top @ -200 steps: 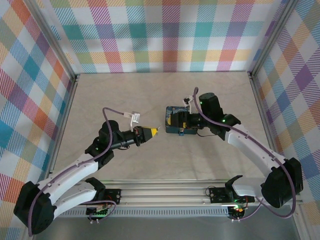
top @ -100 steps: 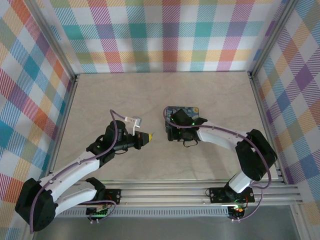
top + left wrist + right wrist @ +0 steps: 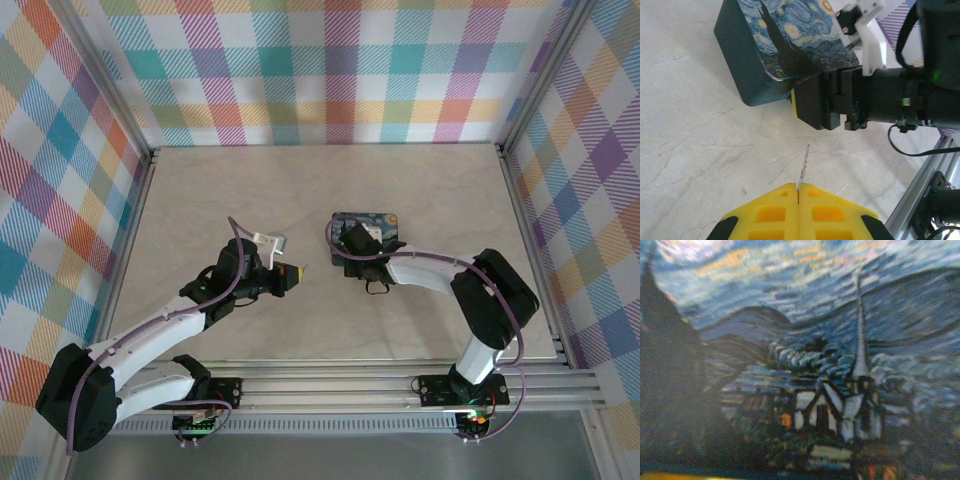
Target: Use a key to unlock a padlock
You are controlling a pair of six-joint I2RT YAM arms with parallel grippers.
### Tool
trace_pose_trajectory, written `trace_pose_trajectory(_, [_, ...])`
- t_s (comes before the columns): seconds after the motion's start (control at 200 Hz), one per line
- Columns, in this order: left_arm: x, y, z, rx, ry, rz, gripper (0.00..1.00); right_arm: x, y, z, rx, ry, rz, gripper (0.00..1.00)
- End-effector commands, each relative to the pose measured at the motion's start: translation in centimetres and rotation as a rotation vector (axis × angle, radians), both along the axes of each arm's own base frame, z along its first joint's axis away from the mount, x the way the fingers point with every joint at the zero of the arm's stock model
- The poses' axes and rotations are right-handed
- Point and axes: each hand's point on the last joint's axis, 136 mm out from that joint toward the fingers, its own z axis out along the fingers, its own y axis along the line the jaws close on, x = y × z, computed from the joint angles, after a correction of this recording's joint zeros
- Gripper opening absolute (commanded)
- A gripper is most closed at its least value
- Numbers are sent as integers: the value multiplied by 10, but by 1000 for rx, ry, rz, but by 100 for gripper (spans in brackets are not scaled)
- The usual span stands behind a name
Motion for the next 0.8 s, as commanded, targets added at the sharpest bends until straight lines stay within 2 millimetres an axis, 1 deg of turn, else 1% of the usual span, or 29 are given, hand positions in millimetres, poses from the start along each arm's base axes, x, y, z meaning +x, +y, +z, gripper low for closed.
trace_pose_trajectory(0.0, [2, 2, 7, -20, -52, 3, 0, 14, 12, 9, 28, -49, -13, 55])
trace_pose_trajectory(0.095, [-1, 5, 6, -12, -53, 10, 0, 18, 14, 4, 29, -49, -15, 53])
trace_pose_trajectory(0.25, [-5, 9, 3, 3, -46, 9, 0, 23, 17, 4, 36, -60, -27, 50])
trace_pose_trajectory(0.365, [-7, 10, 0, 6, -43, 11, 0, 25, 15, 4, 23, -71, -30, 43])
trace_pose_trajectory(0.43, [-8, 11, -1, 6, -37, 10, 0, 26, 14, 4, 19, -74, -31, 37])
trace_pose_trajectory(0.555, [-12, 13, -4, 5, -33, 8, 0, 28, 11, 3, 10, -69, -36, 30])
trace_pose_trajectory(0.655, [-16, 17, -3, 5, -34, 12, 0, 30, 8, -1, 6, -63, -47, 31])
trace_pose_trajectory(0.735, [-20, 19, -2, 2, -35, 16, 0, 31, 7, -3, 2, -58, -57, 38])
trace_pose_trajectory(0.795, [-22, 22, -2, 2, -36, 19, 0, 33, 7, -4, 1, -57, -60, 40])
